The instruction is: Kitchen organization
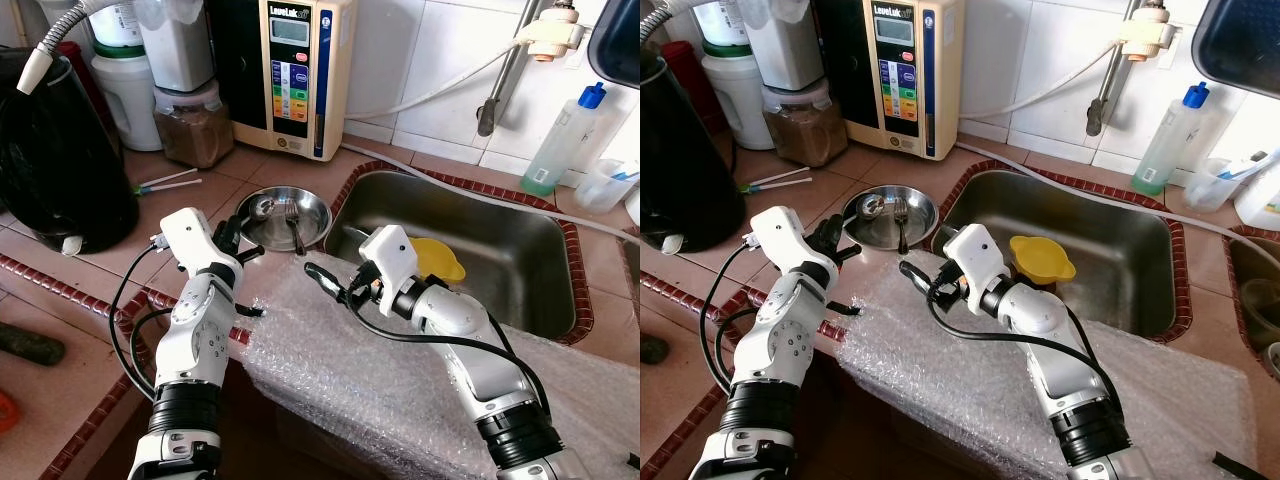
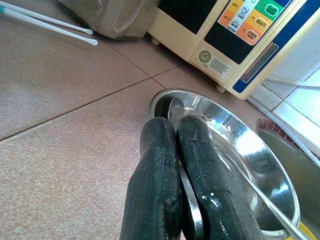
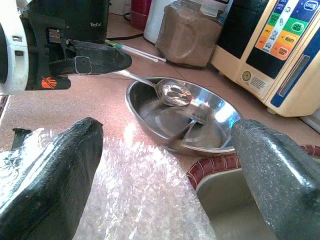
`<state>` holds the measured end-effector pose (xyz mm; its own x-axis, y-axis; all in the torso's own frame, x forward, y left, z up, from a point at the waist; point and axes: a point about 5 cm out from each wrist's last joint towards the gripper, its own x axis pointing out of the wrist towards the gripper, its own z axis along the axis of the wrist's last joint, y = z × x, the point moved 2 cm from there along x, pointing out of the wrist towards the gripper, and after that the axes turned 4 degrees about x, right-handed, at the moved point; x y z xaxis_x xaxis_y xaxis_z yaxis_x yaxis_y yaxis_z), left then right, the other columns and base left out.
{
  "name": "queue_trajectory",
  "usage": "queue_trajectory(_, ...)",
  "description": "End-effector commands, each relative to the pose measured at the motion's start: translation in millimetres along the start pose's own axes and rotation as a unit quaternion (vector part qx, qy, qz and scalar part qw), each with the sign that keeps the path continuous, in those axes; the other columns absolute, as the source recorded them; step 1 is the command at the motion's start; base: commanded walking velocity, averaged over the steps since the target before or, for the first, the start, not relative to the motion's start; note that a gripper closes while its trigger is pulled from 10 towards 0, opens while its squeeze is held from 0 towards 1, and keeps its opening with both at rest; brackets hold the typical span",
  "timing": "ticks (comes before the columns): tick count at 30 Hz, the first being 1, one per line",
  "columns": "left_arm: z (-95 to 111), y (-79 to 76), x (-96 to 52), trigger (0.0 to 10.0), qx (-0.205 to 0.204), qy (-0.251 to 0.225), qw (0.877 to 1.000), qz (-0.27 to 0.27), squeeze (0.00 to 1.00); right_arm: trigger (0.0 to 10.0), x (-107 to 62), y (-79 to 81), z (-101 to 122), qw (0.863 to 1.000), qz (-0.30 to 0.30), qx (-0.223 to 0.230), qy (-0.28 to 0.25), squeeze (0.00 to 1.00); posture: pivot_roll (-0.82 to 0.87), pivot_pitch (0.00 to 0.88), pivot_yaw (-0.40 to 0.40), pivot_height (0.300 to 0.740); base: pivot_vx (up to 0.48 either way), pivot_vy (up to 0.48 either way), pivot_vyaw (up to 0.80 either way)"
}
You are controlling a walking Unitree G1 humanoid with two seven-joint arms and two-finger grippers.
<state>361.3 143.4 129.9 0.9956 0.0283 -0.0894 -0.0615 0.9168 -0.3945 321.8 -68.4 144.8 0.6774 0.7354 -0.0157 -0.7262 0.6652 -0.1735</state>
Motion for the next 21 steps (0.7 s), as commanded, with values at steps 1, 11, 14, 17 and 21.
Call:
queue_trajectory(1, 3, 0.6, -0.3, 0.0, 0.002, -0.003, 1.0, 0.002, 0.0, 10.0, 1.1, -1.8, 3, 1.0, -0.002, -0.002, -0.002, 0.0, 0.0, 0.0, -0.01, 0.74, 0.0, 0.0, 0.0)
queue_trajectory(11, 29, -7.4, -11.5, 0.0, 0.038, -0.033, 0.998, -0.029, 0.0, 10.0, -11.5, -17.3, -8, 0.999, -0.046, 0.01, 0.014, 0.0, 0.02, 0.0, -0.001, 0.74, 0.0, 0.0, 0.0)
queue_trajectory(14, 37, -10.8, -15.0, 0.0, 0.055, -0.048, 0.997, -0.039, 0.0, 10.0, -8.2, -18.2, -7, 0.998, -0.057, 0.017, 0.008, 0.0, 0.03, 0.0, 0.005, 0.74, 0.0, 0.0, 0.0)
queue_trajectory(17, 44, -17.7, -17.3, 0.0, 0.055, -0.075, 0.994, -0.059, 0.0, 10.0, -3.3, -18.7, -5, 0.997, -0.069, 0.033, -0.004, 0.0, 0.04, 0.0, 0.004, 0.74, 0.0, 0.0, 0.0)
queue_trajectory(21, 52, -42.6, -21.0, 0.0, -0.025, -0.101, 0.983, -0.148, 0.0, 10.0, 3.6, -28.3, 8, 0.992, -0.104, 0.064, -0.042, 0.0, 0.05, 0.0, -0.001, 0.74, 0.0, 0.0, 0.0)
